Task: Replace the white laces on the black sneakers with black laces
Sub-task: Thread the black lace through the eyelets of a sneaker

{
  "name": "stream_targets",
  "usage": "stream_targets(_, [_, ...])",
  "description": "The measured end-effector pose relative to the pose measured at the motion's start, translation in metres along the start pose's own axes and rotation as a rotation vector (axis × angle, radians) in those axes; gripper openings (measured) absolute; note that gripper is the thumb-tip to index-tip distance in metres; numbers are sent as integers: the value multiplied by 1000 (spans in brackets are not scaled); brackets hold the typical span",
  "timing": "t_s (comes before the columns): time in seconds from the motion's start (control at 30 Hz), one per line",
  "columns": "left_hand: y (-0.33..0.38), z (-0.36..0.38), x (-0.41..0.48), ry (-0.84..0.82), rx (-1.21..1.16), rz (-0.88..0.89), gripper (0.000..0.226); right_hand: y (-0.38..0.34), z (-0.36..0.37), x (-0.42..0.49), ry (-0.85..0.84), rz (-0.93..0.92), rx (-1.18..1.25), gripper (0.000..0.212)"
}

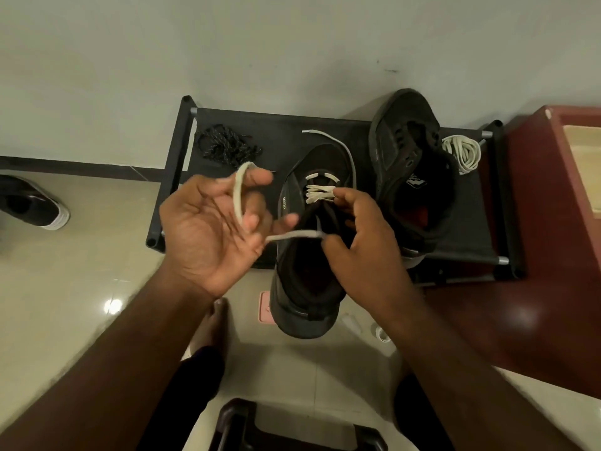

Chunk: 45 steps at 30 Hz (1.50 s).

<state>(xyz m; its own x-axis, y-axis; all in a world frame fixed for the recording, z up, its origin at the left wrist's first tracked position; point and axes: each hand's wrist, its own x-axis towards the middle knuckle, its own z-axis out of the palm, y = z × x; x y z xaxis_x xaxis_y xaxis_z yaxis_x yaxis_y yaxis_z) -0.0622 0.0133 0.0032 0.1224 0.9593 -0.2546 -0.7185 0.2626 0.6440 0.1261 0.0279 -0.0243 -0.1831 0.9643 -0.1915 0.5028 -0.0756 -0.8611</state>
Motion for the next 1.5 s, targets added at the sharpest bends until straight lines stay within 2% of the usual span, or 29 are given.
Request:
stream_targets(0.03, [4, -1, -2, 70, 125, -23, 47, 1, 0, -1, -5, 1, 7, 59])
stream_targets(0.1, [5, -6, -2, 281, 643, -131, 56, 2, -1, -2, -3, -6, 17, 58])
stream_targets(0.17, [0, -16, -1, 443, 1300, -328, 45, 3, 0, -3, -3, -11, 13, 58])
stream_targets(0.23, [-9, -26, -1, 437, 1663, -448, 29, 3, 0, -3, 2, -15, 5, 57])
stream_targets(0.27, [-14, -28, -1, 438, 1763, -386, 25, 3, 0, -3, 6, -18, 4, 57])
stream_targets(0.3, [-17, -27, -1, 465, 1821, -236, 24, 3, 1, -3, 10, -19, 4, 57])
stream_targets(0.37, [-20, -18, 2, 459, 1745, 154, 24, 4, 1, -3, 18, -23, -1, 58])
stream_targets(0.4, [-21, -10, 3, 423, 1598, 261, 19, 4, 1, -3, 21, -27, -7, 58])
stream_targets(0.47, [-29, 2, 4, 311, 1370, 228, 12, 4, 1, -3, 36, -39, -14, 56])
stream_targets(0.67, [-39, 3, 6, 246, 1152, 77, 8, 5, 1, -3, 94, -36, 10, 43])
stream_targets(0.77, [-43, 5, 7, 233, 1106, 31, 9, 7, 2, -4, 114, -53, -7, 34])
stream_targets(0.93, [-48, 7, 10, 281, 1084, 11, 23, 8, 2, -4, 139, -80, 36, 24])
stream_targets(1.1, [-46, 5, 12, 293, 956, -9, 13, 10, 2, -3, 207, -142, -13, 25])
stream_targets(1.3, [-47, 10, 12, 316, 1012, 40, 8, 13, 2, -5, 187, -203, -78, 17])
stream_targets(1.5, [-50, 7, 13, 286, 1447, 207, 11, 15, 3, -10, 188, -276, -126, 16])
